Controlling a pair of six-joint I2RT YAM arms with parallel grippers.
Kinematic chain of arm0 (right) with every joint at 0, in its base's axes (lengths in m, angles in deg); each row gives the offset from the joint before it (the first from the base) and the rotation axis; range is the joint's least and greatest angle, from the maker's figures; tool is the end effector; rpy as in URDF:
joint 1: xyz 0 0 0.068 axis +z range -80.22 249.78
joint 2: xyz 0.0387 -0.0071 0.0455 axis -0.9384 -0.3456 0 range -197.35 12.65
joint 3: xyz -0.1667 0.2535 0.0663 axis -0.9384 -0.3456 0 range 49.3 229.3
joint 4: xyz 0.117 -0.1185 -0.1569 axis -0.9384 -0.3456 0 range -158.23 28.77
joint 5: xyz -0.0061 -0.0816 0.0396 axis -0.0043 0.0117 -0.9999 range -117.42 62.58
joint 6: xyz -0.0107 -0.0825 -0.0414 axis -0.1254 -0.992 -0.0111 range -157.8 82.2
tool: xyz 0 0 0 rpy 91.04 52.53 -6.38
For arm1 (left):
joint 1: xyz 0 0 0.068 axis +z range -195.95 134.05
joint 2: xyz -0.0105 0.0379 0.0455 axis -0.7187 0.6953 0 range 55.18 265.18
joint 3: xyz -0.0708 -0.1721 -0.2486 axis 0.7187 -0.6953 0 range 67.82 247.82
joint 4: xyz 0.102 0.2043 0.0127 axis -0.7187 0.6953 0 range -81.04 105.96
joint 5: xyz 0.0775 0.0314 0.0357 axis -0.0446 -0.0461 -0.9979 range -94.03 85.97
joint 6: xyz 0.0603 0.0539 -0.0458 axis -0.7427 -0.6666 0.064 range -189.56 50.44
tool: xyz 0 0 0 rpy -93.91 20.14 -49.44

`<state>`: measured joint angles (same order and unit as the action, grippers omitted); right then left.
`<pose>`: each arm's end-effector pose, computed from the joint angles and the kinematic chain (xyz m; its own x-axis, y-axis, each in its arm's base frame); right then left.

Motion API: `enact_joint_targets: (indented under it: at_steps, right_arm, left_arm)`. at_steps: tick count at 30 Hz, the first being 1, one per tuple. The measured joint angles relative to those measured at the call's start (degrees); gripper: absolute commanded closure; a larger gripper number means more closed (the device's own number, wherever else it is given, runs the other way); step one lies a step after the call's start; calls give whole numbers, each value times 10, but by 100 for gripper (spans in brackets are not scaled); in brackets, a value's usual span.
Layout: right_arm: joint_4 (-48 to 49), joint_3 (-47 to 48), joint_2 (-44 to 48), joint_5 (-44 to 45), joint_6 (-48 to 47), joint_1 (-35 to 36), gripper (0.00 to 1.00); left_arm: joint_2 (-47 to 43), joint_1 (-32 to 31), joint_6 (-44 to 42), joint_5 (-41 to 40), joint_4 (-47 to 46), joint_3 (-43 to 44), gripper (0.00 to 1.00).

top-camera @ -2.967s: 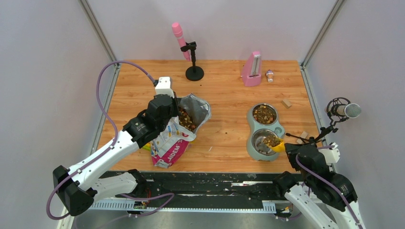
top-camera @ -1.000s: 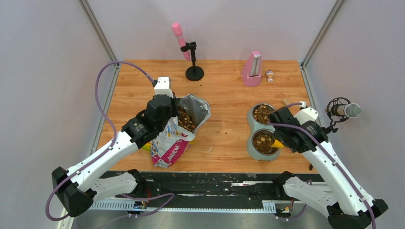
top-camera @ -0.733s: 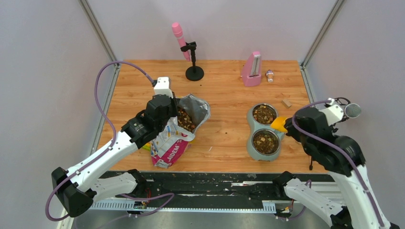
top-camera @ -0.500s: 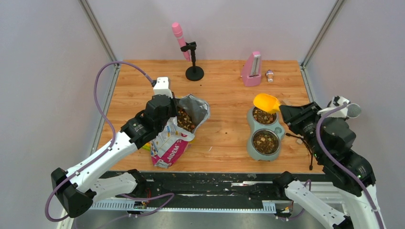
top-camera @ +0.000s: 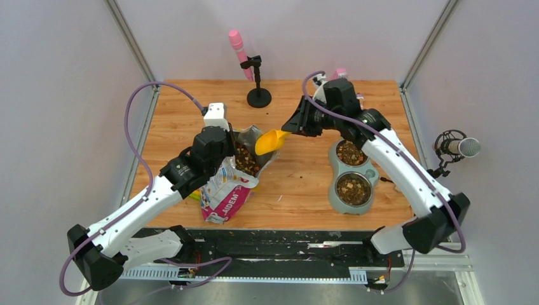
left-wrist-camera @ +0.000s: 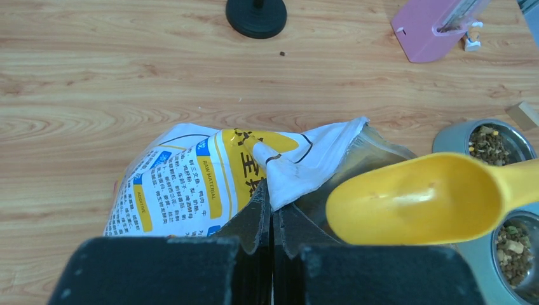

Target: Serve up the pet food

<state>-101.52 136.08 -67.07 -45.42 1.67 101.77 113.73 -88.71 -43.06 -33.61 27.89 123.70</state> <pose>0.2368 0.1783 0.4128 -0.8183 0.2016 -0.5382 -0.2628 0.7015 0.6624 0.1827 -0.1127 0.3680 -0.3550 -0.2002 -0.9132 0.1063 0.9618 -0.2522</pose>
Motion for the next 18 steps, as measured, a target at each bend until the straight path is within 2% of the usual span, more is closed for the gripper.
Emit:
enact_joint_targets:
  at_steps: [4, 12, 15, 18]
  right_arm:
    - [-49, 38, -62, 22, -40, 33, 100]
    - [-133, 212, -197, 180, -138, 182, 100]
    - [-146, 215, -240, 212, -143, 195, 100]
    - [-127, 189, -264, 203, -131, 191, 100]
  left_arm:
    - [-3, 0, 0, 5, 1, 0, 100]
    - [-3, 1, 0, 6, 6, 0, 100]
    - [-4, 1, 1, 6, 7, 0, 100]
    - [-4, 0, 2, 12, 8, 0, 100]
